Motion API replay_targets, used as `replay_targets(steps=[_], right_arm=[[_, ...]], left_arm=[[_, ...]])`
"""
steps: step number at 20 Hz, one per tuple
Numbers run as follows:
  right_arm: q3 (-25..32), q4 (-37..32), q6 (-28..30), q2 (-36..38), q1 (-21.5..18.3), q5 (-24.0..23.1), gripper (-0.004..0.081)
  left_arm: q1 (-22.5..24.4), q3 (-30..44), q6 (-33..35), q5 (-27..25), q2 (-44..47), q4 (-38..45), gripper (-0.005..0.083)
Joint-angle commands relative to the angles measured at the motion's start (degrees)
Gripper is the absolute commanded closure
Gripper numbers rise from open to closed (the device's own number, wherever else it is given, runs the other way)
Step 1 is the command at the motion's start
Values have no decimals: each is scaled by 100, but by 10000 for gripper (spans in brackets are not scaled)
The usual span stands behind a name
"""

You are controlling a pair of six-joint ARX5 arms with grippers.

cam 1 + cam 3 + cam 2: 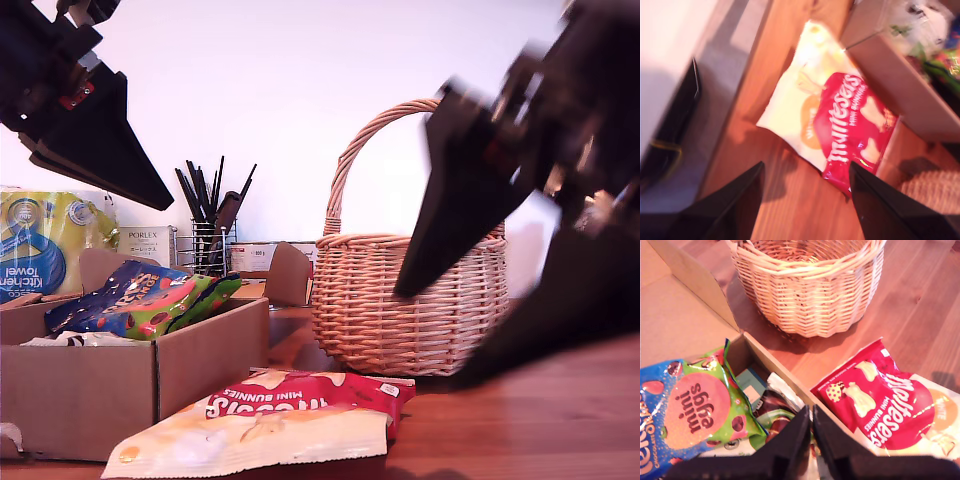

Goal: Move the bags of Easter eggs from the cardboard box on the left into the woven basket on the right side.

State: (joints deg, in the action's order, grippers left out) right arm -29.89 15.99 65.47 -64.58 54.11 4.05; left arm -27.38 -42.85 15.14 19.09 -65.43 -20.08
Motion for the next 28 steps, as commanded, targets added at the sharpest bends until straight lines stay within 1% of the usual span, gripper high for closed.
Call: replay_targets(steps=[1,3,8,10,12,15,17,18,23,24,25,26,27,28], right_arm=[[79,-208,219,-354,20,-17,270],[79,-581,520,-748,17,-109,270],[79,-1670,555,-1567,-76,-192,270],[79,-2006,629,-1867,-201,-260,270],[79,-2500,660,-2122,-354,-319,271],[79,-3322,662,-2385,-564,-317,282],[79,-3644,660,-2485,-664,-177,317],[79,-3681,660,-2498,-697,-81,335],[66,-4151,651,-2500,-704,343,495],[52,-4144,636,-2500,-704,446,546],[52,-4144,634,-2500,-704,483,622],[52,-4142,634,-2500,-704,481,736],[52,-4146,640,-2500,-702,481,777],[52,-4175,638,-2500,-697,479,783]], left_arm=[[11,31,-35,66,-50,68,796],[11,31,-35,129,-50,87,796],[11,31,-35,146,-50,85,796],[11,31,-35,149,-50,87,796],[11,31,-35,153,-50,87,796],[11,31,-63,201,-50,85,796],[11,31,-66,256,-50,87,796],[11,31,-66,278,-50,90,796],[11,31,-68,297,-50,85,796],[11,31,-76,297,-50,87,796],[11,31,-76,295,-50,90,796],[11,31,-76,295,-50,90,796],[13,31,-76,293,-50,90,796],[13,31,-76,291,-50,90,796]])
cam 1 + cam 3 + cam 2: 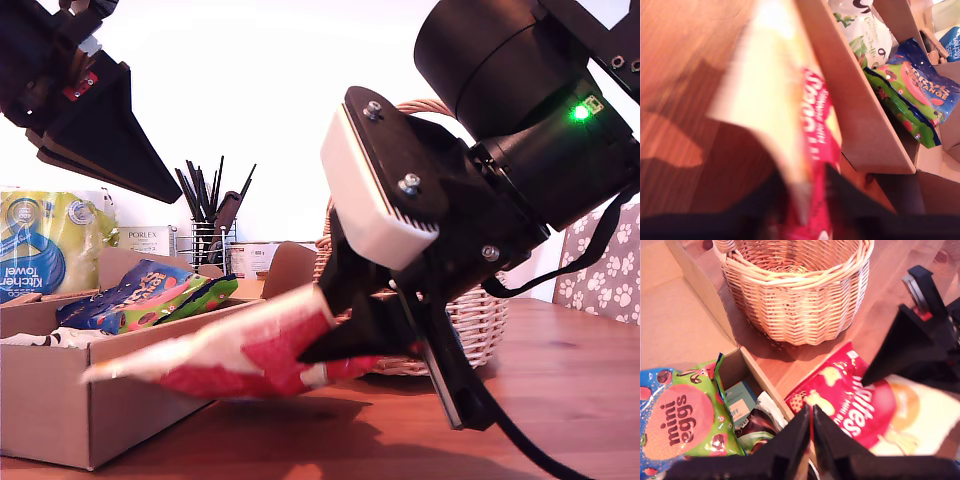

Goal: Move the bags of Easter eggs from the cardboard box on the left into the woven basket on the right side.

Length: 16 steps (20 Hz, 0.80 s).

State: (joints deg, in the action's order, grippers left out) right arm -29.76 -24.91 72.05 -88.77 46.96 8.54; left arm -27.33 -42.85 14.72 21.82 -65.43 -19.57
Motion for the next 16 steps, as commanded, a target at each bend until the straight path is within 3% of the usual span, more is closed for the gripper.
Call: replay_targets(steps=[1,5,16], right_arm=[[39,-146,-20,-79,17,28,783],[39,-568,-24,153,48,-17,783],[4,-321,-798,1878,103,-501,783]], left_arm=[[13,31,-35,17,-50,35,796],[101,31,-35,11,-50,35,796],[411,31,-293,-361,-50,153,796]])
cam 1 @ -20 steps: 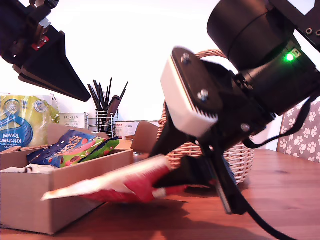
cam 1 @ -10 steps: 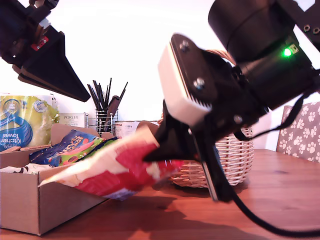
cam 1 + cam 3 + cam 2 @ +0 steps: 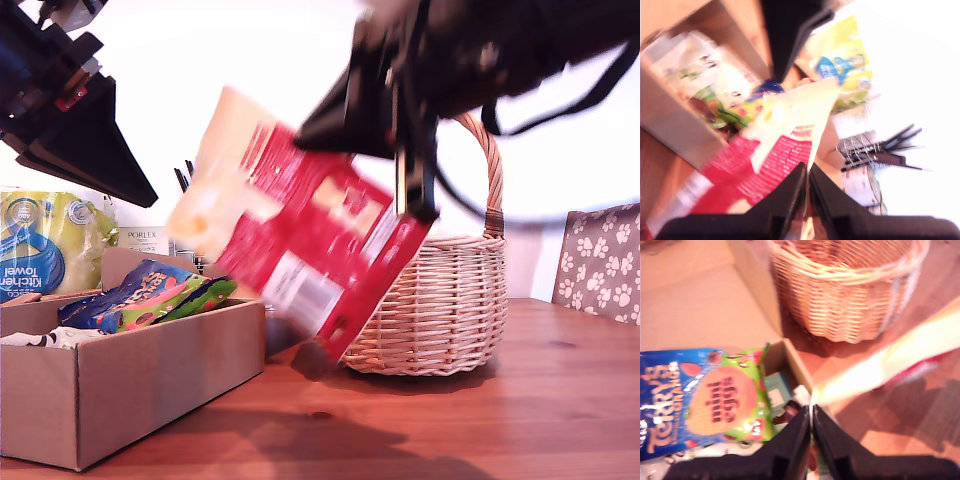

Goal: Move the bags of Easter eggs from the cardboard box on the left into the woven basket on the right side.

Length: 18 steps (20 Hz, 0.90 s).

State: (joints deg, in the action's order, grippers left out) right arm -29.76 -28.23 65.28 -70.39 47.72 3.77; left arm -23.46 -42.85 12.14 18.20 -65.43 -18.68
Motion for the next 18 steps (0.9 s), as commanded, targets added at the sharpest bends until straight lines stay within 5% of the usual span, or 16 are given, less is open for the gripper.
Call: replay_targets(steps=[1,11,18], right_arm=[[-4,94,-144,98,26,-111,783],[-1102,411,-74,210,-210,-640,783],[-1967,1521,697,197,-1480,-988,783]], left_arm=[[26,31,-35,2,-50,74,796],[26,31,-157,20,-50,63,796],[26,31,-166,127,-50,11,796]])
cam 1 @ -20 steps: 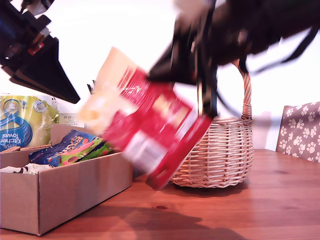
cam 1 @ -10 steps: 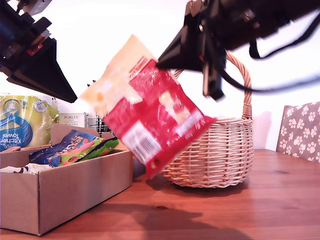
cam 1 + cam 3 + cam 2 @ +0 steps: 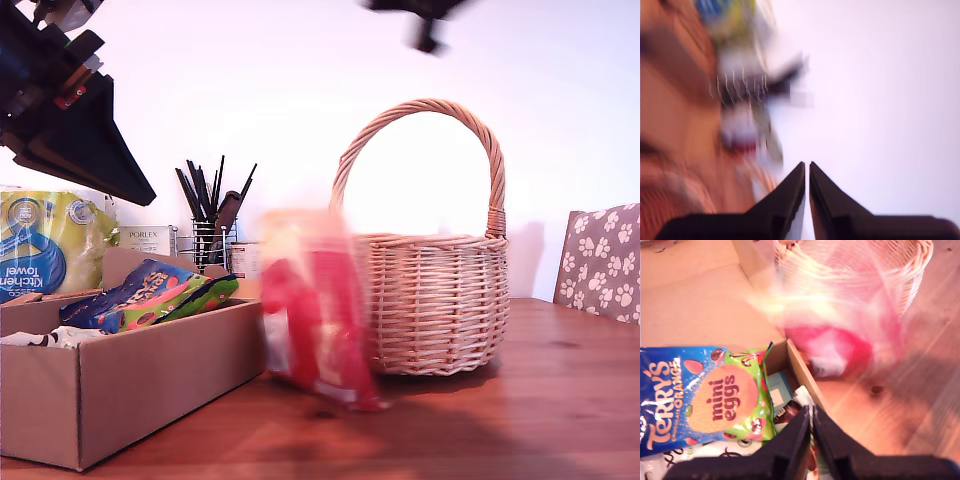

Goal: Move the bags of Easter eggs from the cardboard box on the left into the woven basket on the right side.

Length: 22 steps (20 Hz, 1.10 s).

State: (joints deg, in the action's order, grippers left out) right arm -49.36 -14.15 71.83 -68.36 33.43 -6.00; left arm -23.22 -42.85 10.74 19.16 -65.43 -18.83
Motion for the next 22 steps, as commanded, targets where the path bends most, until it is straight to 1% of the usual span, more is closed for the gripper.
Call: replay_targets(steps=[1,2,4,5,8,10,11,12,13,14,15,16,17,18,19,22], right_arm=[[-22,334,-4,-7,-146,-4,783],[-22,584,-127,-4,-166,11,783],[-22,1029,-761,-2,-37,55,783],[-22,1198,-966,-2,94,57,783],[-22,1543,-1294,9,629,101,783],[-24,2022,-1770,20,992,153,783],[-24,2605,-2127,20,1145,308,783],[-24,3215,-2579,17,1255,688,783],[-24,3770,-2813,-4,1360,1165,783],[-24,4109,-3663,-50,1451,1554,782],[-24,4280,-4199,-120,1539,1792,774],[-24,4288,-4787,-201,1624,1829,632],[-24,4256,-5174,-286,1681,1749,363],[-24,4218,-5525,-396,1720,1547,175],[-24,4240,-5554,-546,1764,1405,89],[-24,4183,-5556,-1080,1827,1266,79]], left_arm=[[2,31,-28,66,-50,20,796],[2,31,-26,98,-50,17,796],[2,31,-28,101,-50,42,796],[2,31,-28,127,-50,39,796],[0,31,-24,269,-55,4,796],[-4,31,-24,289,-55,-7,796],[-4,31,-24,289,-55,-13,796],[-4,31,-24,289,-55,-26,796],[-2,31,-24,289,-55,-42,796],[-2,31,-24,289,-55,-46,796],[-2,31,-24,289,-55,-39,796],[-4,31,-24,289,-55,-22,796],[-4,31,-24,289,-55,-17,796],[-4,31,-26,291,-55,-26,796],[-4,31,-26,291,-55,-33,796],[-2,31,-26,289,-55,-42,796]])
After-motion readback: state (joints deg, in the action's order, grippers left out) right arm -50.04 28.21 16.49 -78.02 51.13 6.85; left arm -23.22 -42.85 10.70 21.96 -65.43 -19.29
